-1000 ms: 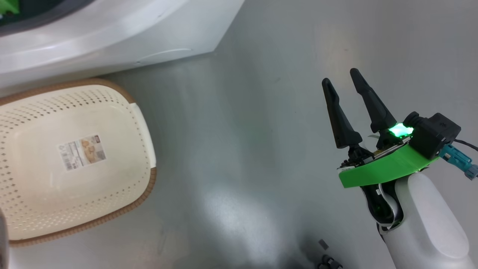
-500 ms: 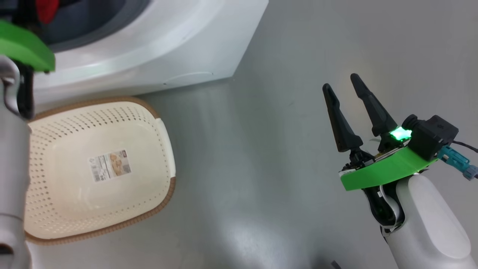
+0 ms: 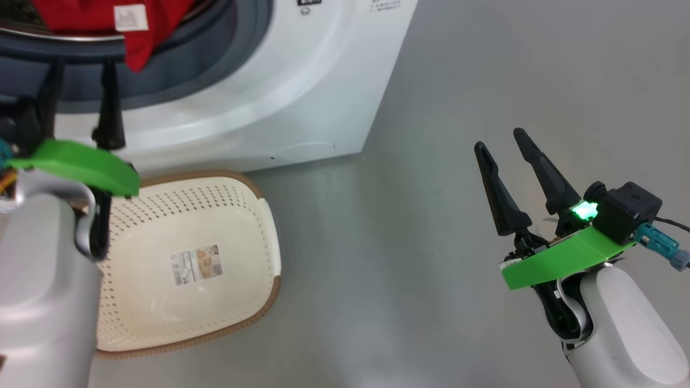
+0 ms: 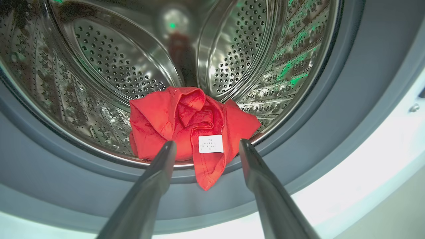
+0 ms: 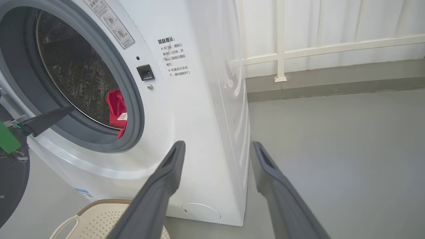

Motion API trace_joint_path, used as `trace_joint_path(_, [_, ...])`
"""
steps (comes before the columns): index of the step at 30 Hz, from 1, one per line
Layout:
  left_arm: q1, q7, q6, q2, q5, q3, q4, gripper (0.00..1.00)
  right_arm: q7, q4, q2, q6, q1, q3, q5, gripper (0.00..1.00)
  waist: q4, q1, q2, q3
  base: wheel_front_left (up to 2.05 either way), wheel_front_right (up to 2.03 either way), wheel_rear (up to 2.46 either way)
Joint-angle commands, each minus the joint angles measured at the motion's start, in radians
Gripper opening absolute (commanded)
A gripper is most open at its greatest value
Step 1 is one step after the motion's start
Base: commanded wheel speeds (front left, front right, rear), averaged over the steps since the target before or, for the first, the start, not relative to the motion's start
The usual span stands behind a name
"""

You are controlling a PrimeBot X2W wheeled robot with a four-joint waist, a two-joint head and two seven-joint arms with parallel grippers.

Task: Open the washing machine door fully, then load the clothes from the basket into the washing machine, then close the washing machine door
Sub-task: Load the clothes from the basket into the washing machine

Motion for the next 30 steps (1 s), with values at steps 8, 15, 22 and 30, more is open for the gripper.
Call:
trace_joint_path(8, [0.193, -0.008, 0.011, 0.025, -0.017, 0.054, -0.161, 1.0, -0.005, -0.005, -0.024, 0.002, 0.048, 0.025, 0.02, 1.0, 0.054, 0.0, 0.0, -0.114, 0.0, 0.0, 0.0])
trace_joint_path(15, [0.364, -0.008, 0.018, 0.006, -0.029, 0.076, -0.281, 1.0, -0.005, 0.006, -0.042, 0.002, 0.079, 0.028, 0.027, 1.0, 0.086, 0.0, 0.0, -0.183, 0.0, 0.0, 0.0])
trace_joint_path(22, [0.608, -0.008, 0.051, -0.016, -0.046, 0.125, -0.432, 1.0, -0.005, 0.019, -0.061, 0.002, 0.13, 0.04, 0.038, 1.0, 0.117, 0.0, 0.0, -0.273, 0.0, 0.0, 0.0])
trace_joint_path(30, [0.727, -0.008, 0.045, -0.035, -0.046, 0.14, -0.518, 1.0, -0.005, 0.026, -0.069, 0.002, 0.162, 0.046, 0.044, 1.0, 0.127, 0.0, 0.0, -0.312, 0.0, 0.0, 0.0])
